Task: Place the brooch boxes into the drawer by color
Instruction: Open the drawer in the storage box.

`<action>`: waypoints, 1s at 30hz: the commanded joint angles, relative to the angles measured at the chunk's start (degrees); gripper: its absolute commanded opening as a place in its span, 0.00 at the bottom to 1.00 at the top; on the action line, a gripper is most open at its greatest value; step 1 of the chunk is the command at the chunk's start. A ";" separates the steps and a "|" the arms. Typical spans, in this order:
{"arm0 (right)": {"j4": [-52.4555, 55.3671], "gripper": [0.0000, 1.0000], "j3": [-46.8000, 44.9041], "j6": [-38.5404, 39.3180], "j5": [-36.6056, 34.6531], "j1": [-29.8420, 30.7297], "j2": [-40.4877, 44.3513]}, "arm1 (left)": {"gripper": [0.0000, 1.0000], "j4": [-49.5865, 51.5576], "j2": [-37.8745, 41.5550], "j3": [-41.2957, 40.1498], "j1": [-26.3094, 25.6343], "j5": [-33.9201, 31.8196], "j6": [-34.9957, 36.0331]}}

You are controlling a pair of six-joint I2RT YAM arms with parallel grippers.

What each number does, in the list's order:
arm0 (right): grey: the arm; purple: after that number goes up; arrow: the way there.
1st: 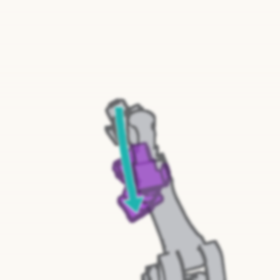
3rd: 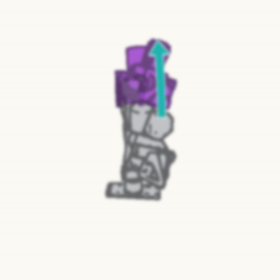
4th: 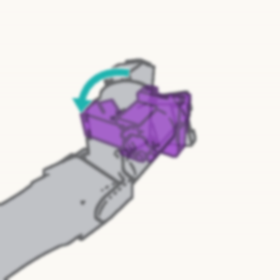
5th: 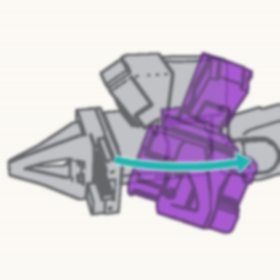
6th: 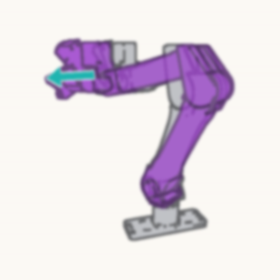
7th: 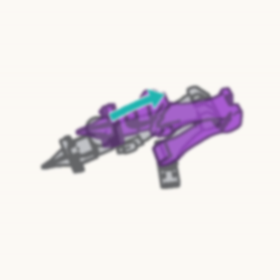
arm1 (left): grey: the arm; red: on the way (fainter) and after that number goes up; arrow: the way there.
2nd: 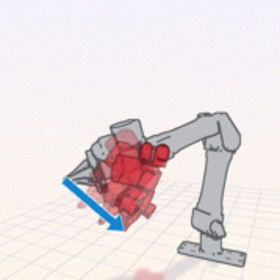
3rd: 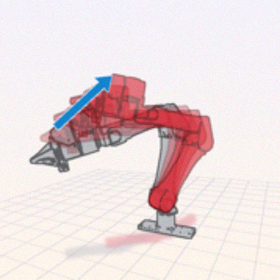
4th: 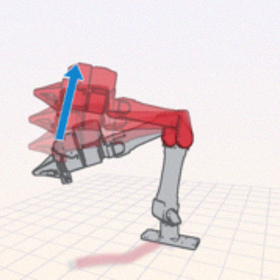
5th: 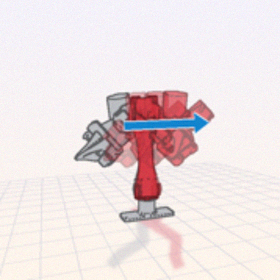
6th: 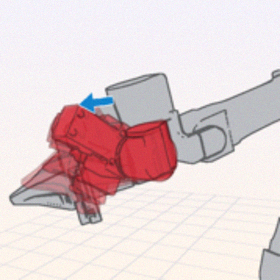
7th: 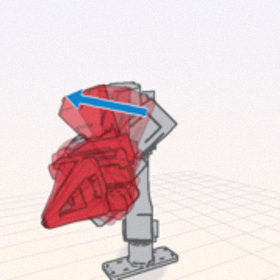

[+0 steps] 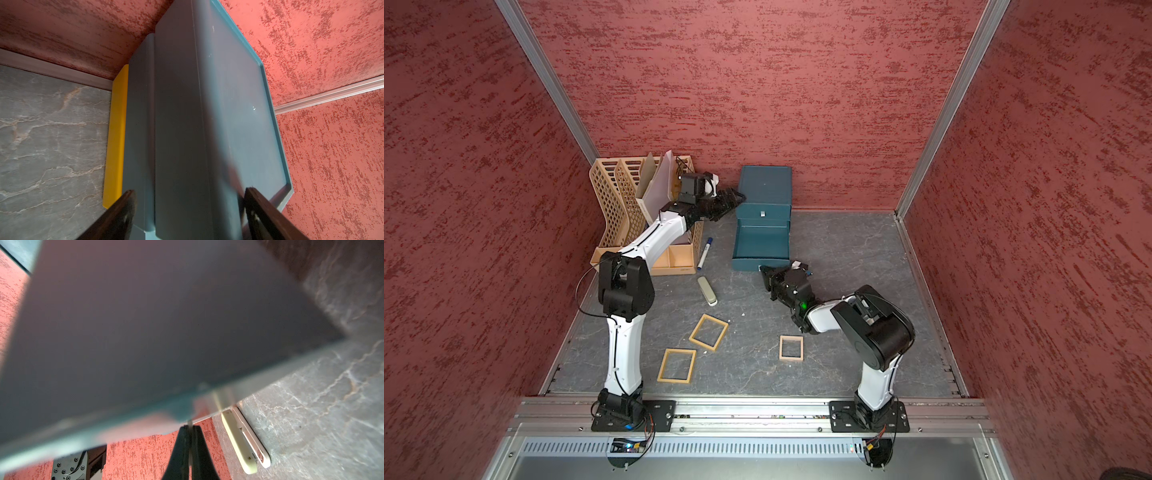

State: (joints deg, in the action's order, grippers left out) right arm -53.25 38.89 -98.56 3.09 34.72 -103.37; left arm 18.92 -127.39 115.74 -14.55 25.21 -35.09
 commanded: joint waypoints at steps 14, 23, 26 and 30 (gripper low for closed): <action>1.50 0.30 0.04 -1.11 -1.06 0.60 1.92 | 0.85 3.63 0.57 0.70 -0.57 -0.16 0.85; 3.90 0.46 0.21 -0.75 -0.90 0.68 3.60 | 0.86 3.89 0.75 1.02 -0.57 -0.24 0.90; 4.95 0.53 0.39 -0.75 -0.87 0.69 4.25 | 0.87 4.04 0.76 1.17 -0.62 -0.24 0.89; 6.31 0.59 0.61 -0.41 -0.76 0.85 5.12 | 0.88 4.22 0.86 1.55 -0.63 -0.28 0.90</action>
State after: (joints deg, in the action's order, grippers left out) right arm -48.31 38.89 -99.22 3.14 35.07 -100.05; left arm 19.79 -127.39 116.14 -14.55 25.08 -35.09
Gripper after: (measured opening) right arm 0.584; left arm 0.875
